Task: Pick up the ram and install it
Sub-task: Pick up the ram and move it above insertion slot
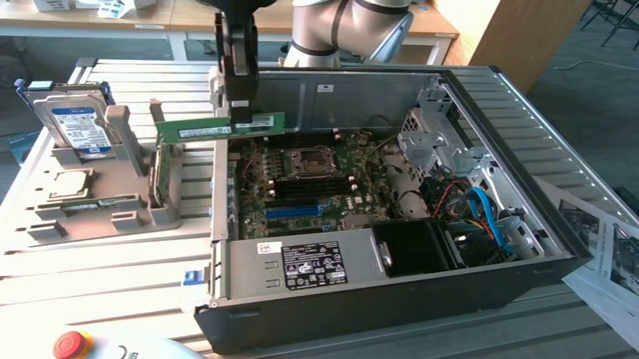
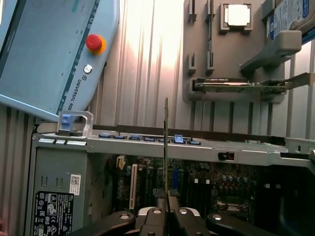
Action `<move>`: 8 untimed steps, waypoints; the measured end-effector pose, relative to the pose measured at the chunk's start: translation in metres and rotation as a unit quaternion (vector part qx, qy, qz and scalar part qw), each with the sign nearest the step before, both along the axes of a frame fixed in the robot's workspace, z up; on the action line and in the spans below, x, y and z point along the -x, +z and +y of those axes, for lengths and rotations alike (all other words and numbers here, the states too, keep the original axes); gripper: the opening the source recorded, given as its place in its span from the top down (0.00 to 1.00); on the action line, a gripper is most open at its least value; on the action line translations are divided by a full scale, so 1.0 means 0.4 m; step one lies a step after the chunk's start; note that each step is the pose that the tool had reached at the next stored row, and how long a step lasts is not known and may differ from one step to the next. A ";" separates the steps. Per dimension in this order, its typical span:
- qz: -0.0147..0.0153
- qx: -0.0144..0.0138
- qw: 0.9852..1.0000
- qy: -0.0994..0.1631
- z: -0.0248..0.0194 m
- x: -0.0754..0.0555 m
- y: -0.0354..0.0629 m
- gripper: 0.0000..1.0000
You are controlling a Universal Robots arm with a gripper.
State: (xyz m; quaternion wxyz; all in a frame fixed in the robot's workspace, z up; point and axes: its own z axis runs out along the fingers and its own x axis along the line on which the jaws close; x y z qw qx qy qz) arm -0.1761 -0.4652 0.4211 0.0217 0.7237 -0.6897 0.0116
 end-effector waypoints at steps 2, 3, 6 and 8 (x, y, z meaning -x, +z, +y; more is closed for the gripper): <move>0.000 0.000 1.000 0.000 0.000 -0.015 0.000 0.88; 0.000 0.000 1.000 0.000 -0.001 -0.023 0.000 0.88; 0.000 0.000 1.000 0.000 -0.002 -0.045 0.000 0.88; 0.000 0.000 1.000 0.000 -0.002 -0.060 0.000 0.88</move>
